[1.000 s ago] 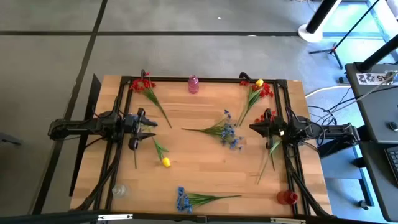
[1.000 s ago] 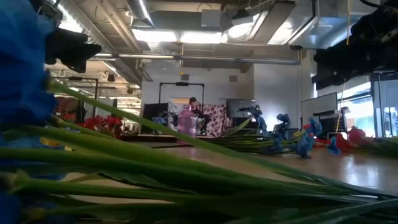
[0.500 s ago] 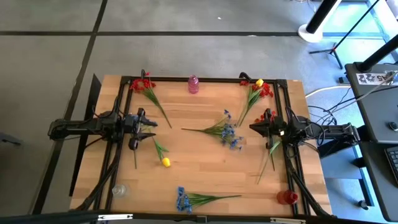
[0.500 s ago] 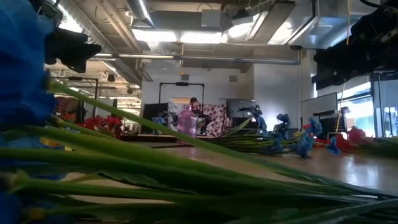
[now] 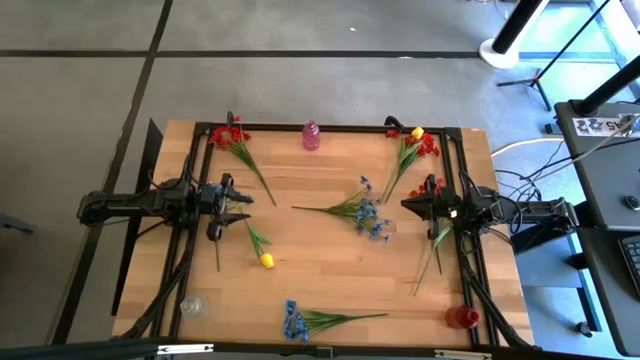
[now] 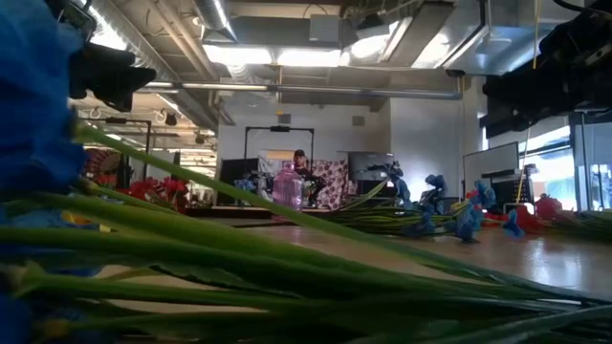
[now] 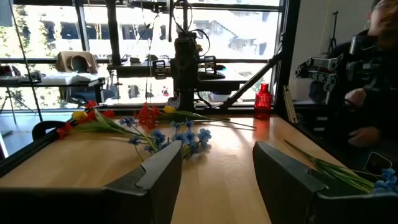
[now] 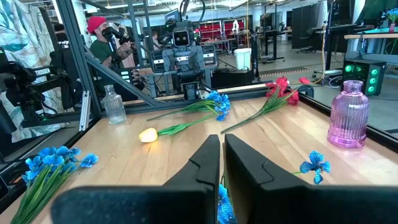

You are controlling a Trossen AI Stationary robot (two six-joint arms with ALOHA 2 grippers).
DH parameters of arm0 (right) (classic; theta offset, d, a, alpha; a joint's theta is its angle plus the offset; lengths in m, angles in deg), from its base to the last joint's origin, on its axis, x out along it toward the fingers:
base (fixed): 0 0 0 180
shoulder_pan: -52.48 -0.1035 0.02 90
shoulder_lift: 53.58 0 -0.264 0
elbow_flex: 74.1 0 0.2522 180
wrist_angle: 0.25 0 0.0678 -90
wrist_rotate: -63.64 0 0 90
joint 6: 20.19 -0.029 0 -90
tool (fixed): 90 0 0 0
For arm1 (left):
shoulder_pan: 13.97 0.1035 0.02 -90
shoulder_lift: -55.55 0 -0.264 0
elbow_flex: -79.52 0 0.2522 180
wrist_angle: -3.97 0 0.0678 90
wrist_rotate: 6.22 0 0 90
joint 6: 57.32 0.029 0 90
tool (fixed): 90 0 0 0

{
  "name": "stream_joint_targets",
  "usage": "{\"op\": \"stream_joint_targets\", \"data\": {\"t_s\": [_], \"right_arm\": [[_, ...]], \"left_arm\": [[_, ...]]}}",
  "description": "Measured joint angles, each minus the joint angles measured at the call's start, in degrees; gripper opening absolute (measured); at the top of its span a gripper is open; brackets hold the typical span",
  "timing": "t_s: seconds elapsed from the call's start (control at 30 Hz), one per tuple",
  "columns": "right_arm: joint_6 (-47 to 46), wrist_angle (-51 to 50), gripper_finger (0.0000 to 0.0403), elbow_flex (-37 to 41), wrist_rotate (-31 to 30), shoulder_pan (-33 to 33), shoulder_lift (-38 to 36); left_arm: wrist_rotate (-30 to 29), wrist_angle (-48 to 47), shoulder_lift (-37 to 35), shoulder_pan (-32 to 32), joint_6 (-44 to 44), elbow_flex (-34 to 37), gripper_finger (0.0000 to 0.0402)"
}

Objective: Sort flowers into vase by color

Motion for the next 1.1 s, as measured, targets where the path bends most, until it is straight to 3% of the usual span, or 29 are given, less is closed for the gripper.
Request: {"op": "stream_joint_targets", "data": {"t_s": [0.57,0.8,0.97,1.1], "right_arm": [[-0.42,0.61,0.0026,-0.02,-0.02,-0.02,-0.04],[-10.61,2.68,0.0026,-0.02,0.01,-0.02,-0.02],[-13.8,2.73,0.0026,-0.02,10.67,-0.07,0.4],[-16.45,3.98,0.0026,-0.02,9.18,-0.09,2.98]], "left_arm": [[0.02,0.0,-0.01,0.01,0.0,-0.01,0.0192],[0.02,-0.02,0.0,0.0,0.0,-0.01,0.0192],[0.0,0.0,0.0,0.02,0.0,0.0,0.0192],[0.02,-0.02,0.0,0.02,0.0,-0.02,0.0192]]}}
